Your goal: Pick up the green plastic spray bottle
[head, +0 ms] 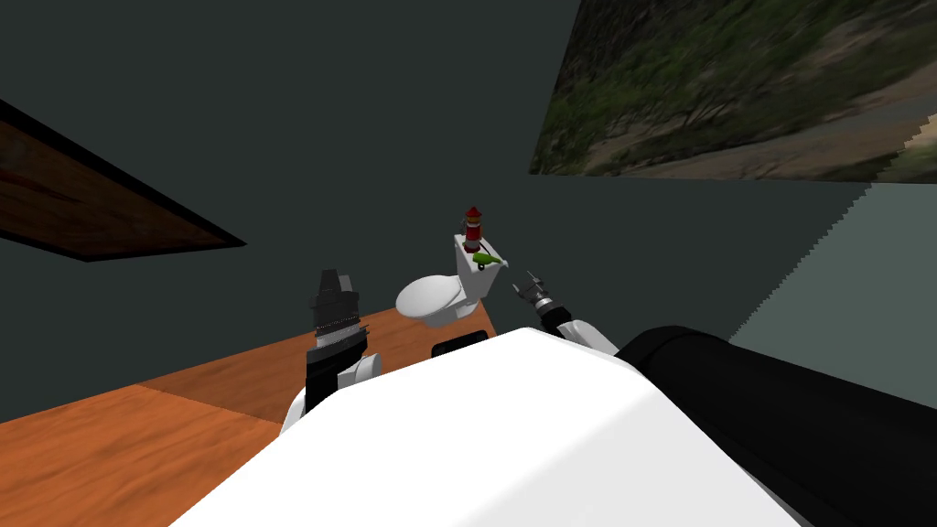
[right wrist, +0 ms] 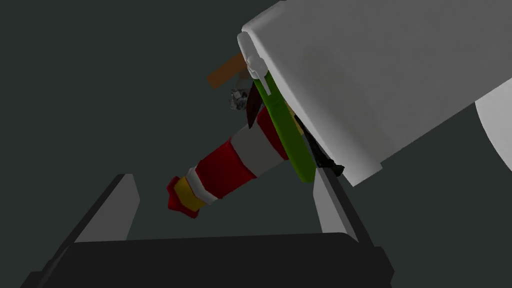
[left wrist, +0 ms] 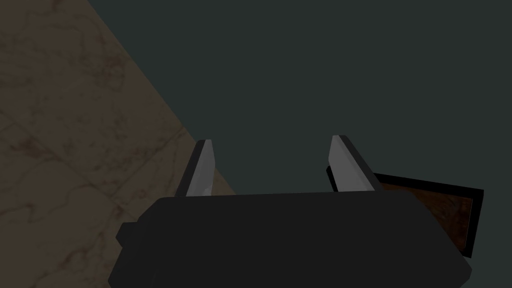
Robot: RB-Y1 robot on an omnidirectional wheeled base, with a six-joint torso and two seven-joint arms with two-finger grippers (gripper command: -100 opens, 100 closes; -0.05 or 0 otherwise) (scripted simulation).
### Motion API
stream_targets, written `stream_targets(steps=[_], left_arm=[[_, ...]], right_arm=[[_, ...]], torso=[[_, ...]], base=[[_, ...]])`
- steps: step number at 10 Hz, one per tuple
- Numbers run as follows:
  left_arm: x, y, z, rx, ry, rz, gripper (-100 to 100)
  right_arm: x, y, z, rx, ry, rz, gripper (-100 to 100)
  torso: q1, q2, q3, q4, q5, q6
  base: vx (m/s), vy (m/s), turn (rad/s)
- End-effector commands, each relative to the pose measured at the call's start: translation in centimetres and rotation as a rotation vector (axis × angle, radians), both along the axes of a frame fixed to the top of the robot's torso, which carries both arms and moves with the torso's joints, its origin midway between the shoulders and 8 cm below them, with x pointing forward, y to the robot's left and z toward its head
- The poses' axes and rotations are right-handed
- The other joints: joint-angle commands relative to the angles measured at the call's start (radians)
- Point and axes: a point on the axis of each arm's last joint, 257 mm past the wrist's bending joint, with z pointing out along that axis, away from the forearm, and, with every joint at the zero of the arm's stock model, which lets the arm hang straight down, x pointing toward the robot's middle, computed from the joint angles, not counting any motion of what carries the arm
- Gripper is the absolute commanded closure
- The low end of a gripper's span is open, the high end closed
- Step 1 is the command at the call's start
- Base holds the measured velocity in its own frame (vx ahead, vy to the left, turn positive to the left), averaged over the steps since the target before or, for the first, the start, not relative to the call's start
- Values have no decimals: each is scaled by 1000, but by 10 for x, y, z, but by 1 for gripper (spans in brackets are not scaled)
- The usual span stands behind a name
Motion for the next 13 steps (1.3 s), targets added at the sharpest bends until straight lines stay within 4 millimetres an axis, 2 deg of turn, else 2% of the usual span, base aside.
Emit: stream_targets(steps=[1,6,10,11,12,13], left_arm=[[0,0,0,0,0,0,0],[0,0,0,0,0,0,0],[0,0,0,0,0,0,0],[0,0,0,0,0,0,0],[0,0,0,0,0,0,0],[0,0,0,0,0,0,0]], right_arm=[[-5,-5,-8,-84,29,-5,-100],[-15,-10,-27,-284,99,15,-100],[-15,-7,-32,-307,111,29,-100],[-15,-6,-32,-308,112,29,0],[-4,-22,-30,-333,98,39,-100],[-7,-29,-39,-337,120,35,-100]], torso=[[0,0,0,0,0,0],[-1,-6,-4,-1,0,0],[-3,-10,-6,-2,-1,0],[-2,-5,-3,-1,0,0],[-1,0,0,0,0,0],[3,3,2,1,0,0]], base=[[70,11,55],[138,2,85],[172,-41,85],[17,-4,-2],[-26,62,86],[-30,88,41]])
